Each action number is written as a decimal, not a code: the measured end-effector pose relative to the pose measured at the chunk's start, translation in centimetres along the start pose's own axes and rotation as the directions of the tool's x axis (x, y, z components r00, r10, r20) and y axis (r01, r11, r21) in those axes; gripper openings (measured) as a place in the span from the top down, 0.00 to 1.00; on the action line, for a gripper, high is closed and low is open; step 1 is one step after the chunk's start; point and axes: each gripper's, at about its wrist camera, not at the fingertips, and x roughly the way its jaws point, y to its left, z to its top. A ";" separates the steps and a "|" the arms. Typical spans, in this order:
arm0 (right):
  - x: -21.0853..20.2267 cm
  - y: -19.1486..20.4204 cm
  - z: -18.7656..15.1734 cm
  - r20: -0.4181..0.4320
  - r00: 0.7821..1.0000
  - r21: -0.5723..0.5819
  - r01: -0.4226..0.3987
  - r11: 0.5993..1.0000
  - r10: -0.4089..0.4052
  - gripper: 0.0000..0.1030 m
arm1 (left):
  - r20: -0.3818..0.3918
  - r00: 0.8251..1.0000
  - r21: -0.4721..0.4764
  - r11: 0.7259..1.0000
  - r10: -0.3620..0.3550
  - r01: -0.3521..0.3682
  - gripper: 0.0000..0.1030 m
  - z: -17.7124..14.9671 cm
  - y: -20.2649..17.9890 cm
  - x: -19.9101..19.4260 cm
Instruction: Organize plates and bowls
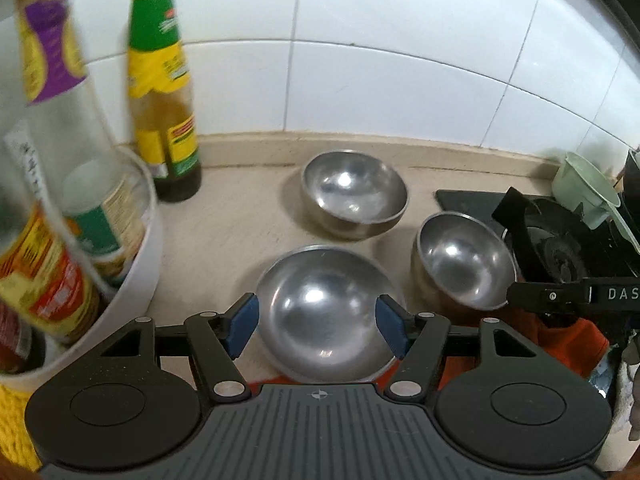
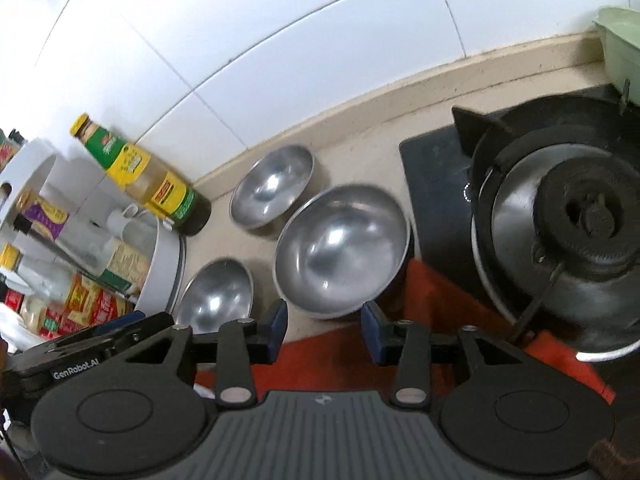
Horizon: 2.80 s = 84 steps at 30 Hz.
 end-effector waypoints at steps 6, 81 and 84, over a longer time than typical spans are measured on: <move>0.3 0.4 2.4 0.021 1.000 -0.048 -0.012 0.999 0.013 0.62 | -0.003 1.000 0.009 1.000 0.006 -0.006 0.31 1.8 -0.9 1.6; 16.3 3.1 11.6 -0.150 0.986 -0.226 0.036 0.974 -0.072 0.56 | -0.119 0.982 0.153 0.980 0.148 -0.129 0.21 9.1 -1.0 15.2; 16.7 3.3 11.5 -0.161 0.985 -0.239 0.027 0.971 -0.067 0.56 | -0.139 0.978 0.166 0.977 0.157 -0.133 0.21 8.9 -1.1 15.7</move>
